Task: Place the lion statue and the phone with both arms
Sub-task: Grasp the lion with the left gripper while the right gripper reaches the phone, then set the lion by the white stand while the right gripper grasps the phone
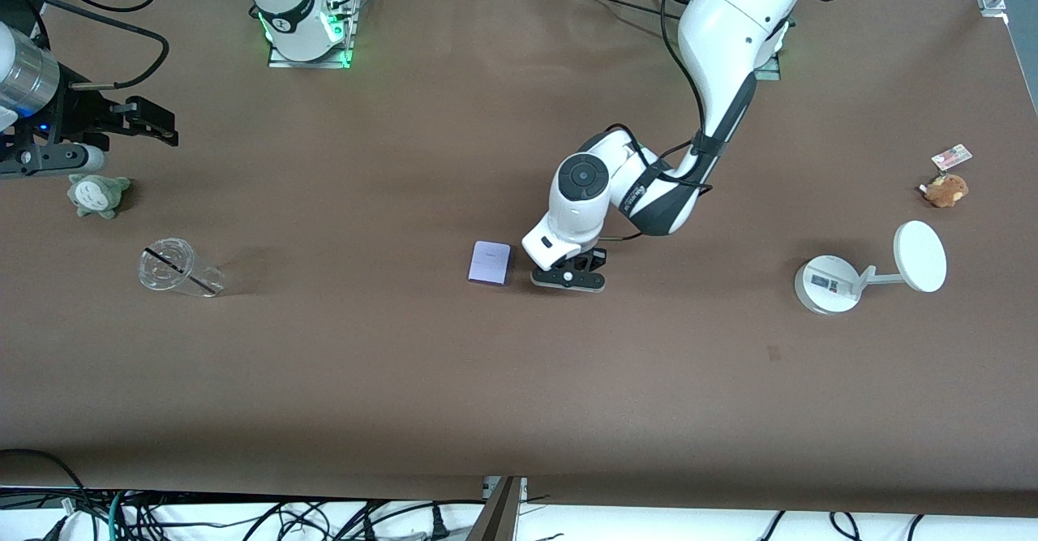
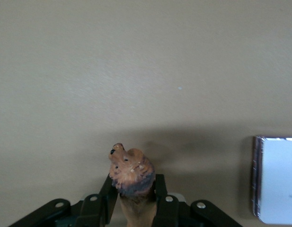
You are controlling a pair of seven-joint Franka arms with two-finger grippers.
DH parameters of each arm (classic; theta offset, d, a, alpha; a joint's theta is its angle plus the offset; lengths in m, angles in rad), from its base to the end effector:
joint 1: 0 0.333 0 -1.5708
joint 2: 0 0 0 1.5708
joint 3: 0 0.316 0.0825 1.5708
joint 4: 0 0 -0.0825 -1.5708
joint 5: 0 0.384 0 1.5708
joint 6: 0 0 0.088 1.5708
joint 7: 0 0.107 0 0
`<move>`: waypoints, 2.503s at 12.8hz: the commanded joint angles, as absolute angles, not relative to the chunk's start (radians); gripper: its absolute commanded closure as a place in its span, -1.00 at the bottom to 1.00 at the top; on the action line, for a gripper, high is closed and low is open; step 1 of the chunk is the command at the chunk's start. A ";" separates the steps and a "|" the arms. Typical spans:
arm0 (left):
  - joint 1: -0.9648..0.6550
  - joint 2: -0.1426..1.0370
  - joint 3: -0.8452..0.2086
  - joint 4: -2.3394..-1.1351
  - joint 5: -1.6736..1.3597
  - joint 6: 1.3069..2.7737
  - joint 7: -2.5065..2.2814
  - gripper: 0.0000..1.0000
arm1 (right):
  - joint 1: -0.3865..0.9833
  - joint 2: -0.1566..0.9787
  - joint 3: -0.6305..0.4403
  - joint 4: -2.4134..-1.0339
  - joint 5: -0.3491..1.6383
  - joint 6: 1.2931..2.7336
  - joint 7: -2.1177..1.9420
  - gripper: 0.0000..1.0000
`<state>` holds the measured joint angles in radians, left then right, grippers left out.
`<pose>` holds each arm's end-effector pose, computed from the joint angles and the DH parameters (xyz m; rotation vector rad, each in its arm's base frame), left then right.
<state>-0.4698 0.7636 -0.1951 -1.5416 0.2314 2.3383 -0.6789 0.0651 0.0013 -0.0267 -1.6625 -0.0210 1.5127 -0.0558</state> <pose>0.5751 -0.4189 0.2118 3.1339 -0.1356 0.0999 0.5435 0.0185 0.5764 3.1095 0.1471 -0.2359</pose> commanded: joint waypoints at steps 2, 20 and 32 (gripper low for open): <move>-0.369 0.654 -0.207 -1.526 0.258 2.131 -0.568 0.74 | 0.067 -0.006 -0.028 -1.663 -0.021 1.502 -0.046 -1.00; 0.107 0.511 -0.209 -1.925 0.262 2.393 -0.063 -0.99 | 0.389 0.236 -0.026 -1.566 -0.020 1.696 0.420 -1.00; 0.109 0.311 -0.267 -1.316 0.071 1.514 -0.061 -1.00 | 0.574 0.693 -0.026 -1.382 -0.011 2.086 0.677 -1.00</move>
<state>0.0992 0.2917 -0.2659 -1.4051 0.1217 1.5899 -0.0724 0.5539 0.6437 -0.0182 -1.4220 -0.0187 2.0489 0.6654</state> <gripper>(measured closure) 0.000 0.000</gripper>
